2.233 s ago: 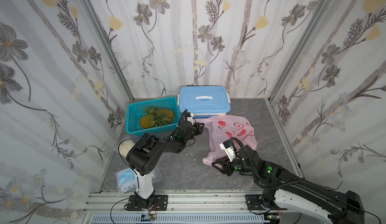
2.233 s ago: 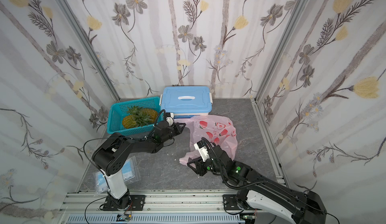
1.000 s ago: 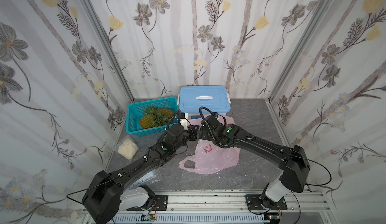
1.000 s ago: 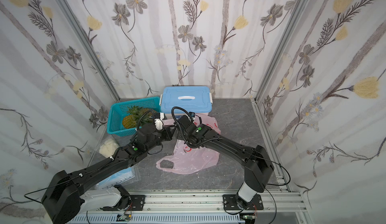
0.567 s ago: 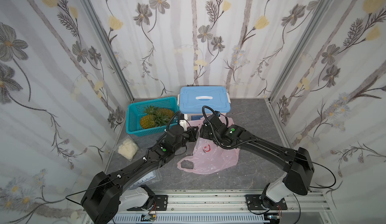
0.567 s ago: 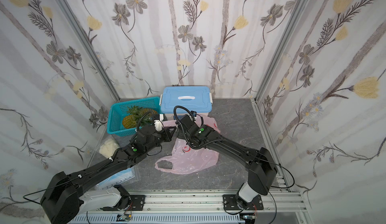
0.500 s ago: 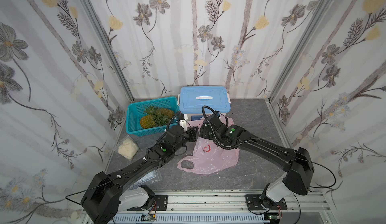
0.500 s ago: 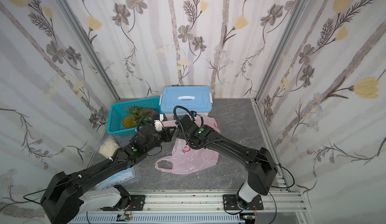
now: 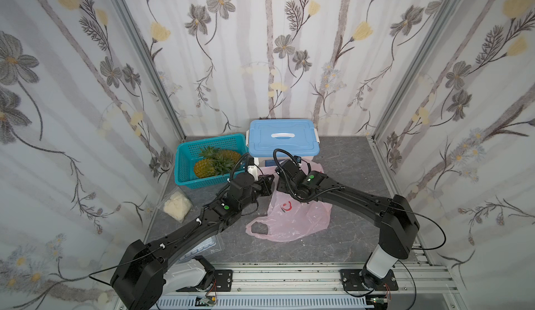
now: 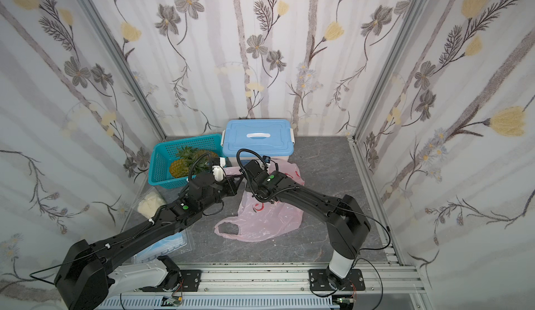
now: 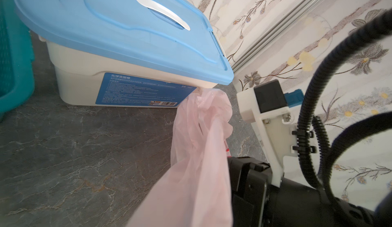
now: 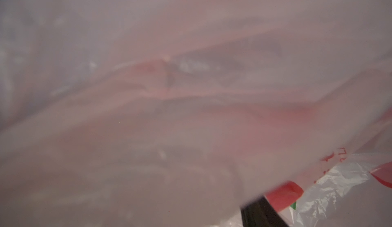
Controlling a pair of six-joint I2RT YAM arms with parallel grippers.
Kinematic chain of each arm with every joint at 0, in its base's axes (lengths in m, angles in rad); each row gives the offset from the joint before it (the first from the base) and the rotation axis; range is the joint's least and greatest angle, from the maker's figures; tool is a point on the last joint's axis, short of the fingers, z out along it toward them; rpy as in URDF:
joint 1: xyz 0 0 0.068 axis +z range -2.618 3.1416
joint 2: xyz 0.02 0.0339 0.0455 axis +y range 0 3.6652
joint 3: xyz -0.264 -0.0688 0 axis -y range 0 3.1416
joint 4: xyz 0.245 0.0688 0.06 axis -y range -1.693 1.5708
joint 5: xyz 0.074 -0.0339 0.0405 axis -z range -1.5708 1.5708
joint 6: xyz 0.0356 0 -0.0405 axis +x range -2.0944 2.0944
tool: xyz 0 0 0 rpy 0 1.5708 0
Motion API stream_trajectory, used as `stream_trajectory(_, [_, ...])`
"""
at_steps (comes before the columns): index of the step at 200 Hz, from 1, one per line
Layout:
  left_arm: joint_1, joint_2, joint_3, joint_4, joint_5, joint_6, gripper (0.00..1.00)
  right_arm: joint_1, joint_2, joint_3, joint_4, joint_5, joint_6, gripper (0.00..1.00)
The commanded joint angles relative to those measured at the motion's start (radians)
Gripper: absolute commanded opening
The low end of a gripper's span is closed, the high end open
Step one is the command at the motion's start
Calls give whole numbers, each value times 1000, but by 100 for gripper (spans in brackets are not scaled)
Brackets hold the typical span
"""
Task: Place the pineapple into a plastic bag & tie a knot
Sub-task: Open the plastic bag at the center of the board.
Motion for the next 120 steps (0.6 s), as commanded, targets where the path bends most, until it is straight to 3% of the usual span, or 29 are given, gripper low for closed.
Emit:
stream_trajectory(1, [0, -7, 21, -20, -46, -10, 0, 1, -28, -35, 0, 11, -13, 44])
stream_trajectory(19, [1, -4, 35, -64, -87, -14, 0, 0, -62, -67, 0, 5, -46, 24])
stream_trajectory(34, [1, 5, 47, -109, -122, -14, 0, 1, -100, -92, 4, 5, -86, 0])
stream_trajectory(77, [1, 39, 58, -155, -139, -3, 0, -6, -215, -118, 5, -86, -257, 0])
stream_trajectory(101, [2, 26, 63, -179, -59, 54, 49, -48, -263, -120, -7, -217, -326, 0])
stream_trajectory(120, [2, -8, 44, -179, 60, 88, 72, -83, -271, -114, -8, -325, -362, 0])
